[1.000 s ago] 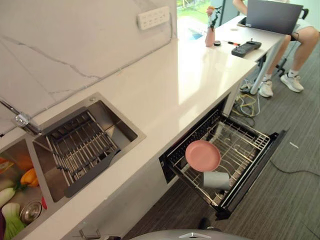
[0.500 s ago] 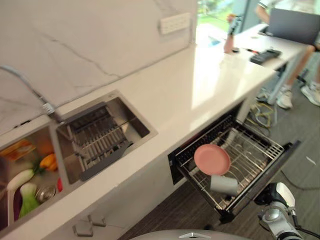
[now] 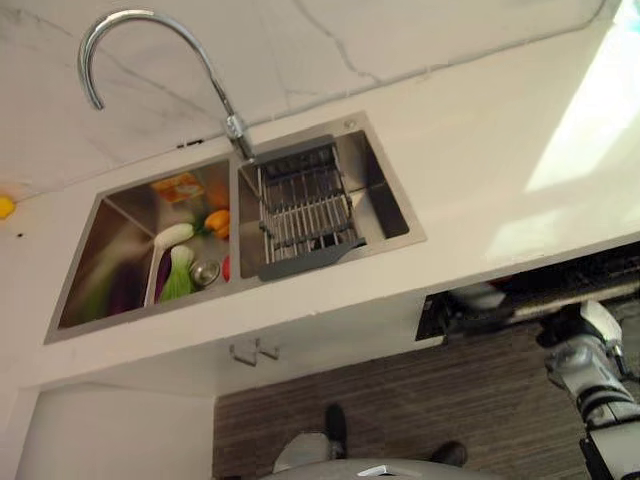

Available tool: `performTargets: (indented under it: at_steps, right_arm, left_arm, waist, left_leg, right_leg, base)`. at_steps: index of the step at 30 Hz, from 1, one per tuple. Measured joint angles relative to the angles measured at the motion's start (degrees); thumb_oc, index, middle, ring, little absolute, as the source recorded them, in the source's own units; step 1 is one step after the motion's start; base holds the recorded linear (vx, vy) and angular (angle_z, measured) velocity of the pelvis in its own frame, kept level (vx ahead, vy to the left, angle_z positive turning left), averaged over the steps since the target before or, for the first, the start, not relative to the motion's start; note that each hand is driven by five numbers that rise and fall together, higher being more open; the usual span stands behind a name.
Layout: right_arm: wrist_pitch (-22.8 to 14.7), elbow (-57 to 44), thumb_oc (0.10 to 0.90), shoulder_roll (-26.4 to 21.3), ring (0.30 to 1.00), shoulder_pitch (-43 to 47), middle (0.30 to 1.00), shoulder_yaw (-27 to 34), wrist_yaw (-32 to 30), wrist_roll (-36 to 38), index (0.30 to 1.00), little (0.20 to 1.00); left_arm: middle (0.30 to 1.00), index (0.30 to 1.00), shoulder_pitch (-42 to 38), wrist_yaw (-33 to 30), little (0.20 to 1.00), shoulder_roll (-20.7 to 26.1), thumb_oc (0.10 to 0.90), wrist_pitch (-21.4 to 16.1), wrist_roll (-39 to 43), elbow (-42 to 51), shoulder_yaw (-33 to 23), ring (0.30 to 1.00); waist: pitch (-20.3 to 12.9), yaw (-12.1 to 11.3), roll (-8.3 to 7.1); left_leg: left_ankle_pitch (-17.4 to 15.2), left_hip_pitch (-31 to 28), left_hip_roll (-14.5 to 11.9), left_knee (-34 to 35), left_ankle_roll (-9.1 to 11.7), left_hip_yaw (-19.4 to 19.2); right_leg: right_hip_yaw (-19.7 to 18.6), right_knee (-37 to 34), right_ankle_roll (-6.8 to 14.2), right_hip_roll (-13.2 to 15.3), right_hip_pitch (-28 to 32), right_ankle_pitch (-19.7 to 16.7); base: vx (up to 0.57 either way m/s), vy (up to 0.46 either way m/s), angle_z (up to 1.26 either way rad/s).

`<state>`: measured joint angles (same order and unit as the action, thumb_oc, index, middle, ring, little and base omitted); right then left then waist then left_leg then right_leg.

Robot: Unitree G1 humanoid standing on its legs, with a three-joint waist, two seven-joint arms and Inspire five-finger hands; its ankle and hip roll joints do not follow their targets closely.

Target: Place the dishes in the dishwasher.

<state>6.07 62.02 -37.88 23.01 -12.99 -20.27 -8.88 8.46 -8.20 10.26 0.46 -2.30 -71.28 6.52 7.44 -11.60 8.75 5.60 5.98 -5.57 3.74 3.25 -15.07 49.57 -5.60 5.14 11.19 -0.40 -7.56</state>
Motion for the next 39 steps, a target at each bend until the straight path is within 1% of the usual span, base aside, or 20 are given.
performTargets:
  at_steps: [3, 4, 6, 7, 12, 14, 18, 21, 23, 25, 26, 27, 29, 30, 32, 34, 35, 37, 38, 39]
  right_arm:
    - [1.43, -2.47, 0.400, -0.17, 0.300, 3.05, 0.300, -4.29, 0.16, 0.03, 0.300, 0.300]
    - [1.33, -3.33, 0.400, -0.13, 0.300, 3.05, 0.300, -4.63, 0.16, -0.08, 0.300, 0.300]
    - [1.34, -3.95, 0.445, -0.17, 0.368, 2.91, 0.368, -4.67, 0.22, -0.10, 0.368, 0.368]
    - [1.36, -3.97, 0.800, 0.09, 0.900, 2.90, 0.900, -4.58, 0.26, -0.10, 0.900, 0.900]
    - [0.58, -9.78, 0.800, 1.39, 0.900, 0.35, 0.900, -6.01, 1.69, -2.51, 0.900, 0.900]
    - [-3.11, -13.92, 0.800, 2.69, 0.900, -4.22, 0.900, -5.49, 2.70, -4.75, 0.900, 0.900]
    - [-8.24, -16.23, 0.800, 11.23, 0.900, -13.00, 0.900, -5.50, 5.17, -5.08, 0.900, 0.900]
    - [-9.30, -8.43, 0.800, 18.18, 0.900, -19.63, 0.900, -2.46, 6.44, -4.69, 0.900, 0.900]
    - [-6.88, -3.10, 0.800, 20.25, 0.900, -22.96, 0.900, 0.52, 6.96, -4.35, 0.900, 0.900]
    - [-6.94, 1.59, 0.800, 20.68, 0.900, -25.37, 0.900, 3.85, 7.21, -2.91, 0.900, 0.900]
    - [-6.30, 4.16, 0.800, 21.19, 0.900, -25.57, 0.900, 5.65, 7.14, -1.93, 0.900, 0.900]
    - [-5.02, 6.52, 0.800, 21.45, 0.900, -26.24, 0.900, 6.42, 7.59, -0.52, 0.900, 0.900]
    - [-4.82, 8.15, 0.800, 21.80, 0.900, -27.39, 0.900, 6.81, 8.44, 0.29, 0.900, 0.900]
    - [-4.77, 9.40, 0.800, 21.90, 0.900, -27.89, 0.900, 6.87, 8.53, 0.45, 0.900, 0.900]
    - [-4.64, 11.23, 0.800, 21.98, 0.900, -27.86, 0.900, 6.64, 9.74, 0.50, 0.900, 0.900]
    - [-4.37, 12.66, 0.800, 22.89, 0.900, -28.59, 0.900, 6.68, 10.61, 0.94, 0.900, 0.900]
    - [-4.35, 13.73, 0.800, 23.80, 0.900, -29.28, 0.900, 7.41, 11.33, 2.74, 0.900, 0.900]
    - [-4.20, 14.81, 0.800, 23.85, 0.900, -30.33, 0.900, 7.40, 11.61, 4.40, 0.900, 0.900]
    - [-4.13, 15.21, 0.800, 23.69, 0.900, -30.63, 0.900, 8.77, 11.73, 5.19, 0.900, 0.900]
    - [-4.11, 15.20, 0.800, 23.63, 0.900, -30.63, 0.900, 9.68, 11.94, 5.80, 0.900, 0.900]
  left_arm:
    - [0.900, 0.900, -0.68, -0.01, 0.900, 0.31, 0.800, 0.11, 0.03, -0.08, -0.16, 0.900]
    - [0.900, 0.900, -0.86, 0.07, 0.900, 0.43, 0.800, 0.06, 0.24, 0.13, -0.23, 0.900]
    - [0.900, 0.900, -1.69, 0.32, 0.900, 0.45, 0.800, 0.01, 1.36, 0.16, -0.69, 0.900]
    - [0.900, 0.900, -2.47, 0.90, 0.900, 0.45, 0.800, -0.01, 2.25, 0.22, -0.88, 0.900]
    - [0.900, 0.900, -4.04, 3.84, 0.900, 0.54, 0.800, -0.87, 7.65, 4.23, -4.88, 0.900]
    - [0.900, 0.900, -5.26, 4.31, 0.900, 0.55, 0.800, -1.01, 8.67, 5.33, -5.90, 0.900]
    - [0.900, 0.900, -6.37, 3.91, 0.900, 0.70, 0.800, -1.18, 8.59, 6.80, -6.84, 0.900]
    - [0.900, 0.900, -7.23, 3.71, 0.900, 1.60, 0.800, -0.97, 8.52, 4.50, -7.00, 0.900]
    - [0.900, 0.900, -6.65, 4.48, 0.900, 2.51, 0.800, -0.55, 8.65, 2.63, -6.90, 0.900]
    - [0.900, 0.900, -6.19, 6.06, 0.900, 3.92, 0.800, 0.11, 9.52, 1.67, -6.77, 0.900]
    - [0.900, 0.900, -5.83, 6.60, 0.900, 4.86, 0.800, 0.12, 9.73, 0.12, -6.36, 0.900]
    - [0.900, 0.900, -6.48, 7.03, 0.900, 5.84, 0.800, 0.12, 9.51, -1.58, -5.28, 0.900]
    - [0.900, 0.900, -6.91, 7.30, 0.900, 7.34, 0.800, 0.12, 9.36, -3.37, -5.20, 0.900]
    - [0.900, 0.900, -7.76, 7.36, 0.900, 7.20, 0.800, 0.04, 9.10, -3.52, -4.86, 0.900]
    - [0.900, 0.900, -9.45, 7.57, 0.900, 6.10, 0.800, 0.11, 8.45, -4.61, -4.57, 0.900]
    - [0.900, 0.900, -9.12, 7.84, 0.900, 5.56, 0.800, -0.10, 8.45, -4.61, -4.49, 0.900]
    - [0.900, 0.900, -8.34, 7.90, 0.900, 5.14, 0.800, 0.05, 8.45, -4.87, -4.56, 0.900]
    - [0.900, 0.900, -6.63, 8.35, 0.900, 3.86, 0.800, 0.06, 8.49, -4.85, -4.35, 0.900]
    - [0.900, 0.900, -5.16, 8.80, 0.900, 2.70, 0.800, 0.03, 8.55, -4.80, -4.49, 0.900]
    - [0.900, 0.900, -4.48, 8.98, 0.900, 2.29, 0.800, 0.13, 8.56, -4.88, -4.49, 0.900]
  waist:
    - [2.45, -0.65, -1.25]
    - [3.58, -0.55, -2.32]
    - [4.51, -0.40, -3.25]
    - [4.66, -0.39, -3.45]
    - [5.37, 0.70, -3.78]
    - [5.77, 0.71, -4.34]
    - [6.57, 2.35, -6.69]
    - [6.22, 4.50, -8.02]
    - [5.84, 7.00, -8.87]
    - [5.13, 8.36, -10.65]
    - [4.70, 9.41, -11.21]
    - [3.66, 10.29, -11.64]
    - [2.80, 10.92, -12.78]
    - [2.52, 11.25, -12.57]
    - [2.13, 13.30, -11.33]
    - [0.98, 13.26, -11.33]
    - [-0.74, 13.35, -11.88]
    - [-3.10, 13.16, -10.36]
    - [-4.90, 12.48, -8.45]
    - [-5.68, 12.46, -7.79]
  left_leg:
    - [0.97, 1.05, 0.04, -0.07, -0.46, 0.48]
    - [0.96, 1.48, 0.08, 0.03, -0.46, 0.52]
    - [1.06, 1.63, 0.08, -0.15, -0.41, 0.65]
    - [1.00, 1.64, 0.10, -0.13, -0.34, 0.63]
    - [0.97, 0.68, -0.46, 0.72, -0.23, -0.11]
    - [0.83, -0.38, -0.54, 0.79, -0.02, -0.71]
    - [-0.11, -3.58, -0.57, 1.11, 0.03, -1.61]
    - [-2.85, -6.58, 0.57, 1.36, -1.89, -1.23]
    - [-3.25, -9.11, 1.41, 1.64, -3.73, -0.94]
    - [-3.96, -11.20, 2.98, 1.45, -5.08, -0.84]
    - [-4.26, -12.75, 3.21, 1.45, -5.57, -0.31]
    - [-4.74, -13.36, 3.07, 1.54, -5.97, -0.15]
    - [-4.73, -13.83, 3.28, 1.48, -5.81, 0.26]
    - [-4.34, -13.58, 3.31, 1.46, -5.36, 1.13]
    - [-3.99, -12.78, 3.23, 1.47, -5.62, 4.36]
    - [-3.97, -13.09, 4.11, 1.50, -5.44, 5.45]
    - [-4.76, -13.35, 4.80, 1.82, -5.12, 6.81]
    - [-5.11, -13.37, 3.74, 1.80, -3.99, 7.56]
    - [-5.61, -13.24, 2.67, 1.80, -3.10, 7.57]
    - [-5.53, -13.16, 2.22, 1.77, -2.55, 7.45]
  right_leg:
    - [0.48, 0.03, -0.76, -0.11, -1.03, -0.45]
    - [0.56, 0.03, -0.79, -0.08, -1.42, -0.44]
    - [0.57, 0.04, -1.01, -0.11, -1.66, -0.57]
    - [0.54, 0.03, -1.07, -0.10, -1.59, -0.53]
    - [-0.33, 0.05, -1.52, -0.82, -1.50, -0.21]
    - [-0.98, 0.74, -1.73, -0.89, -1.23, 0.17]
    - [-2.56, 5.40, -1.01, 0.46, -0.25, 2.40]
    - [-3.67, 13.20, 0.62, 4.43, 0.86, 4.59]
    - [-7.52, 23.61, 1.73, 9.20, -0.22, 5.25]
    - [-13.94, 32.69, 3.36, 13.33, -2.87, 4.44]
    - [-18.78, 37.20, 5.53, 13.88, -4.61, 4.33]
    - [-23.74, 39.37, 7.47, 11.64, -6.67, 7.04]
    - [-28.81, 34.64, 7.10, 7.65, -6.25, 9.72]
    - [-30.50, 29.33, 4.58, 4.27, -6.39, 11.43]
    - [-34.61, 17.98, 3.91, 0.04, -4.49, 11.65]
    - [-35.32, 12.93, 4.40, 0.09, -3.27, 10.10]
    - [-33.97, 11.41, 2.45, 0.82, -1.79, 6.63]
    - [-32.09, 9.33, 1.87, -0.25, -0.18, 5.29]
    - [-31.30, 6.90, 1.38, -1.53, 1.17, 5.18]
    - [-30.76, 5.46, 1.02, -2.12, 1.88, 4.49]
  base:
    - [0.01, 0.049, 0.09]
    - [0.03, 0.036, 0.02]
    - [0.04, 0.048, 0.03]
    - [0.04, 0.050, 0.00]
    - [0.05, 0.052, -0.09]
    - [0.09, 0.088, -0.20]
    - [0.11, 0.110, -0.08]
    - [0.13, 0.192, 0.20]
    - [0.09, 0.174, 0.27]
    - [0.07, 0.079, 0.08]
    - [0.08, -0.021, 0.07]
    - [0.01, -0.095, 0.08]
    - [-0.03, -0.150, 0.08]
    - [0.03, -0.146, 0.27]
    - [0.05, -0.126, 0.67]
    - [0.10, -0.140, 0.60]
    - [0.11, -0.127, 0.54]
    - [0.10, -0.104, 0.44]
    - [0.08, -0.101, 0.21]
    - [0.06, -0.111, 0.23]
